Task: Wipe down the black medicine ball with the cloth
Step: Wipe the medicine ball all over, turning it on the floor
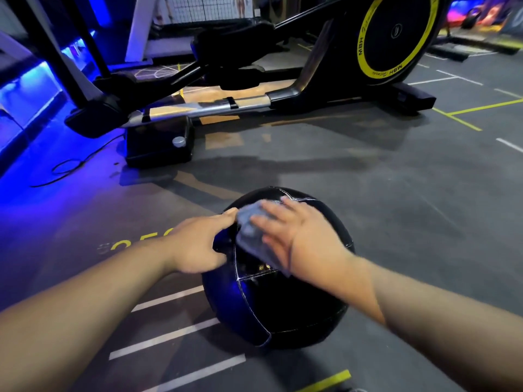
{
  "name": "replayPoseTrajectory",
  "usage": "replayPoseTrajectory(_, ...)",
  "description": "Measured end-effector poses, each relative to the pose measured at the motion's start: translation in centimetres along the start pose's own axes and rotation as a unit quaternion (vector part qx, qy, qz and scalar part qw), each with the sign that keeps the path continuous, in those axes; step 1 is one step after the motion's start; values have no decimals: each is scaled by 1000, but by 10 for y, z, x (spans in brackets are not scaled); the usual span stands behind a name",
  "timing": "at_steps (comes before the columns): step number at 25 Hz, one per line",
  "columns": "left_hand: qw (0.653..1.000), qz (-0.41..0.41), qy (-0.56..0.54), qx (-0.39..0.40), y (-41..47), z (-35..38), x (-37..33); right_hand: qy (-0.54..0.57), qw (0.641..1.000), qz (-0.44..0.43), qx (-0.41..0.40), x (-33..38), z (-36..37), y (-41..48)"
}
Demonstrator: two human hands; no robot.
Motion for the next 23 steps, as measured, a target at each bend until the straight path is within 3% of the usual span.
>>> replayPoseTrajectory(3, 1000, 6, -16, 13, -2, 0, -4, 135, 971, 194, 36, -72, -7, 26)
replayPoseTrajectory(5, 999, 10, -29, 10, -4, 3, -5, 141, 957, 238, 91, -88, -3, 32)
replayPoseTrajectory(6, 999, 10, -32, 6, -4, 5, -4, 93, 969, 202, 106, -79, 2, 34)
replayPoseTrajectory(8, 999, 2, -39, -7, -4, 8, 3, -6, 995, 26, 93, -23, 11, 31)
replayPoseTrajectory(11, 998, 6, -61, -12, -5, 7, 11, -8, 977, -182, 113, 53, 18, -6)
replayPoseTrajectory(14, 999, 16, -42, -16, -8, 2, 10, -18, 975, -205, 79, 61, 8, -24)
replayPoseTrajectory(17, 1000, 16, -22, -15, -1, -3, 8, 48, 999, -3, -24, -9, 3, -18)
replayPoseTrajectory(19, 1000, -1, -25, -18, 1, -3, 11, 71, 976, 194, -63, -84, 9, -39)
replayPoseTrajectory(21, 999, -20, -26, -20, 0, -1, 17, 176, 899, 399, -41, -135, 27, -78)
replayPoseTrajectory(22, 999, -22, -29, -20, -1, -1, 16, 231, 851, 469, -49, -142, 36, -95)
replayPoseTrajectory(23, 999, -25, -35, -22, -2, 0, 15, 251, 825, 502, -69, -139, 42, -104)
Point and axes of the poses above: each hand's wrist, its own y-axis towards the middle knuckle, its own z-axis out of the palm, x = y × z, the point moved 5 cm from there along y, towards the middle knuckle, and after that the axes turned 1 degree about -z, right-handed, at the moved point
